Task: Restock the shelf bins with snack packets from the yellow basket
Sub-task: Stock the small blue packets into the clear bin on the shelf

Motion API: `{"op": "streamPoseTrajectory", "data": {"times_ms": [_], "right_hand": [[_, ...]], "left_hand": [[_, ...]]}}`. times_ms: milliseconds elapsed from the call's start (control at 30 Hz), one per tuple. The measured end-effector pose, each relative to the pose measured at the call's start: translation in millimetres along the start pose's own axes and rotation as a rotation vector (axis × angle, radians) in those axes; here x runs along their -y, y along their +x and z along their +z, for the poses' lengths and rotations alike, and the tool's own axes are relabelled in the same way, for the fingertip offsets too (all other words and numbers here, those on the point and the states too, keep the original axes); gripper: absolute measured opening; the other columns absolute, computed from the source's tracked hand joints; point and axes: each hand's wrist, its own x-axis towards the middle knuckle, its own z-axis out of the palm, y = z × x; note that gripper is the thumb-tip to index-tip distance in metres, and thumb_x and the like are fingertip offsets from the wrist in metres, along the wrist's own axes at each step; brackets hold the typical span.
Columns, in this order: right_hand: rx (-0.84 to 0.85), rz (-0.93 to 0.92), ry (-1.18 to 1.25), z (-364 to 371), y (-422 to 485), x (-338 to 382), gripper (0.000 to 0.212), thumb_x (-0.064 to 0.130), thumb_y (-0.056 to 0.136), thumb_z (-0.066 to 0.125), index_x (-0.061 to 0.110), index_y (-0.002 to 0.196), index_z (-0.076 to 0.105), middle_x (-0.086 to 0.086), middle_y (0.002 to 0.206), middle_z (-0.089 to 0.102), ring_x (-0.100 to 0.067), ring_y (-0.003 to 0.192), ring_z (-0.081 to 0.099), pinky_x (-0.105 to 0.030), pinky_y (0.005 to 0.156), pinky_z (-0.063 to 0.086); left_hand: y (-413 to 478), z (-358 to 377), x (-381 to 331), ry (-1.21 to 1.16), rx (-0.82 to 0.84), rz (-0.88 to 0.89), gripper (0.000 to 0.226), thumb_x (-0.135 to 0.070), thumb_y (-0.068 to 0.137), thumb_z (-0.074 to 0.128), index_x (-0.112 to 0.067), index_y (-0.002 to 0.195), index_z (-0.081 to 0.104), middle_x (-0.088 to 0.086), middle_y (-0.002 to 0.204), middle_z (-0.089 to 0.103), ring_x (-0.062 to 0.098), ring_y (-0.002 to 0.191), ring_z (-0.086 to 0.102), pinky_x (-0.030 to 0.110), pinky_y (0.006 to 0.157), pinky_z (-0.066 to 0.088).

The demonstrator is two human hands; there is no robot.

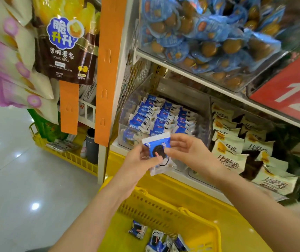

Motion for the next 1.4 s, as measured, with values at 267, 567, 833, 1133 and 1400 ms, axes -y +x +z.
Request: {"op": "streamPoseTrajectory", "data": {"times_ms": [267, 567, 833, 1133, 1400], "right_hand": [[-0.043, -0.095, -0.036, 13, -16, -9, 0.027, 0.015, 0.085, 0.064, 0.025, 0.11, 0.065, 0.012, 0.101, 0.07, -0.005, 0.085, 0.067, -0.015, 0.064, 0.051], [-0.329, -0.081, -0.486, -38, 37, 10, 0.021, 0.03, 0.082, 0.069, 0.031, 0.1, 0.056, 0.013, 0.093, 0.059, 0.001, 0.081, 0.057, -0.013, 0.062, 0.047], [0.131, 0.067, -0.743, -34, 94, -18, 0.02, 0.027, 0.079, 0.074, 0.019, 0.095, 0.064, 0.005, 0.095, 0.064, -0.006, 0.082, 0.059, -0.014, 0.07, 0.045], [0.241, 0.092, -0.703, -18, 103, -40, 0.012, 0.011, 0.086, 0.065, 0.01, 0.098, 0.067, -0.009, 0.1, 0.07, -0.009, 0.085, 0.061, -0.022, 0.085, 0.049], [-0.004, 0.024, -0.523, -4, 51, -18, 0.026, 0.037, 0.095, 0.047, 0.025, 0.114, 0.059, 0.008, 0.112, 0.063, -0.005, 0.101, 0.058, -0.022, 0.091, 0.045]], "left_hand": [[-2, 0, -2, 0.093, -0.101, 0.064, 0.035, -0.019, 0.084, 0.067, -0.025, 0.114, 0.049, -0.006, 0.109, 0.064, 0.003, 0.1, 0.061, 0.026, 0.087, 0.05], [46, -33, -33, 1.074, -0.264, 0.578, 0.036, -0.029, 0.094, 0.048, -0.021, 0.128, 0.044, -0.006, 0.123, 0.053, 0.006, 0.111, 0.047, 0.022, 0.091, 0.036], [61, -37, -7, 1.336, -0.226, 0.616, 0.034, -0.035, 0.099, 0.031, -0.022, 0.115, 0.059, -0.006, 0.114, 0.062, 0.012, 0.109, 0.048, 0.029, 0.105, 0.02], [64, -40, -4, 1.307, -0.213, 0.668, 0.033, -0.035, 0.097, 0.033, -0.022, 0.108, 0.061, -0.007, 0.107, 0.063, 0.012, 0.104, 0.049, 0.028, 0.099, 0.021], [61, -37, -5, 1.284, -0.227, 0.662, 0.028, -0.03, 0.097, 0.038, -0.02, 0.106, 0.062, -0.005, 0.107, 0.064, 0.013, 0.104, 0.049, 0.028, 0.099, 0.023]]}}
